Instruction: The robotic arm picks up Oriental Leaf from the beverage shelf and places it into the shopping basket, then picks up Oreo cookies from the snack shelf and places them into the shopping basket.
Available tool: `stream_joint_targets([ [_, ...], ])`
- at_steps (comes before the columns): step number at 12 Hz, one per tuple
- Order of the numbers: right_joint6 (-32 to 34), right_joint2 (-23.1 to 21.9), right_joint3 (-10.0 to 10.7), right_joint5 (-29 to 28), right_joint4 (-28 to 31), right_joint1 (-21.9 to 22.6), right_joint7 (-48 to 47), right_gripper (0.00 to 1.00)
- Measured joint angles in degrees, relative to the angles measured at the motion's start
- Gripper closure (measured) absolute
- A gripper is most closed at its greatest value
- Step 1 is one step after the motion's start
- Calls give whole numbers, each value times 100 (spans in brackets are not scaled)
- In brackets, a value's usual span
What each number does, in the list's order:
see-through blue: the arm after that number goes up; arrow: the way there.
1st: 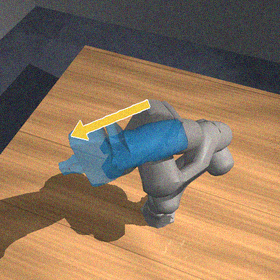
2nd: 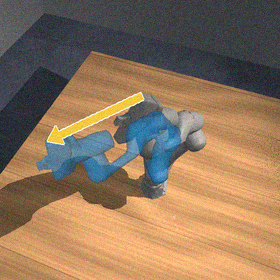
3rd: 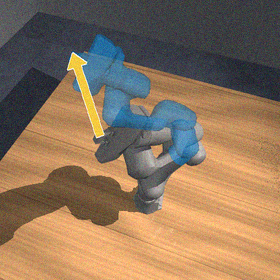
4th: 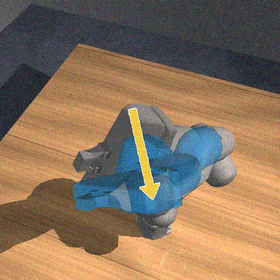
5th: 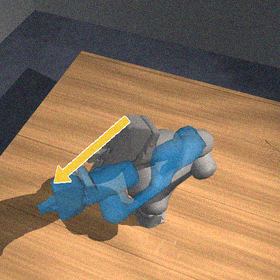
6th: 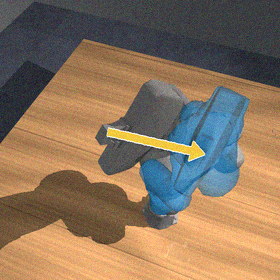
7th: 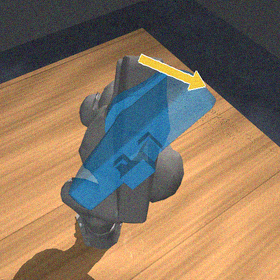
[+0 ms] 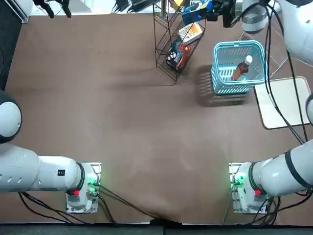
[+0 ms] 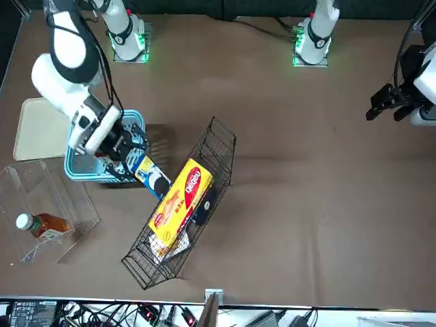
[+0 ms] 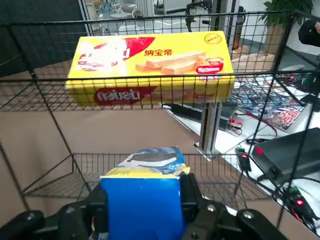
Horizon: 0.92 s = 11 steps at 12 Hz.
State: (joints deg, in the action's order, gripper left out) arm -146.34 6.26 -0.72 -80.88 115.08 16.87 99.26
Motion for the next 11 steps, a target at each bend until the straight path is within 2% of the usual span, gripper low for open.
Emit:
stream_joint_targets([
  [3,209,-437,2,274,407,-251,10,40],
  [6,732,-666,9,664,561,-680,20,41],
  [11,2572,-899,27,1595,512,-2016,46,41],
])
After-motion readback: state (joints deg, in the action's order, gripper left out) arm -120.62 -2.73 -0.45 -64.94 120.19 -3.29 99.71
